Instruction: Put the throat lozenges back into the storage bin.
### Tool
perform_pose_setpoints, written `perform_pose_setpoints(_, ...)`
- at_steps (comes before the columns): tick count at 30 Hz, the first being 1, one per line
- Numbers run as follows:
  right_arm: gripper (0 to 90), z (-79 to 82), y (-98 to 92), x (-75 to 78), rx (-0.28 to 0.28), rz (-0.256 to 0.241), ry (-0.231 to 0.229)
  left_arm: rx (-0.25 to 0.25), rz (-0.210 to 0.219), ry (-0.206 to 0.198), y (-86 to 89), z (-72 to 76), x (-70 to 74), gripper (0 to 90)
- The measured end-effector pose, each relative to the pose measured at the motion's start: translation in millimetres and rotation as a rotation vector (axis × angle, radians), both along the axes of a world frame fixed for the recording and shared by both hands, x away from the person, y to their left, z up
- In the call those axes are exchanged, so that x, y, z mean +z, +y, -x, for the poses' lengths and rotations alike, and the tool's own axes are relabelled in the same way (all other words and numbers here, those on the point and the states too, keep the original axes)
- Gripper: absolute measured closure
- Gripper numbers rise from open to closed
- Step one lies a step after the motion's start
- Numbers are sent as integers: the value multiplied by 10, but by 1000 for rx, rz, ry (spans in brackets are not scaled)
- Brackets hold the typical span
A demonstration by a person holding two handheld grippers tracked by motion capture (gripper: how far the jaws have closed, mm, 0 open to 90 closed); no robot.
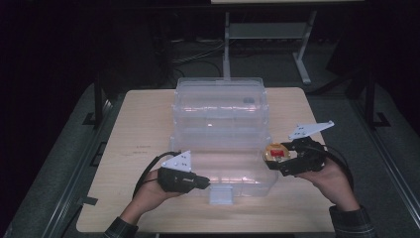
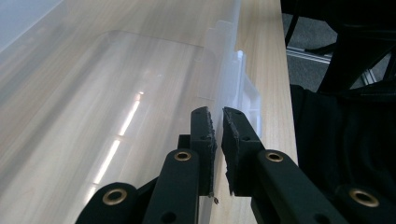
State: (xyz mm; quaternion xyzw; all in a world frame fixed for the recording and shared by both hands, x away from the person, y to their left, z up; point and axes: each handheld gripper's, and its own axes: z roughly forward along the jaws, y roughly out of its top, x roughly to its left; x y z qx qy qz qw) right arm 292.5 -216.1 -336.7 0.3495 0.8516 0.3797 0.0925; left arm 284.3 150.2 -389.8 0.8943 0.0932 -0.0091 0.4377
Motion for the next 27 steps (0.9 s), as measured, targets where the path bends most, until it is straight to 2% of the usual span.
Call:
perform_pose_setpoints(7, 201, 12, 143, -70, 48, 15, 14, -1, -3, -2, 1, -2, 1, 826)
perform_pose_setpoints(16, 201, 10, 258, -146, 83, 26, 26, -2, -2, -2, 1, -1, 1, 826)
perform_pose_setpoints(27, 200, -11, 318, -229, 92, 47, 46, -1, -3, -3, 1, 0, 1, 826)
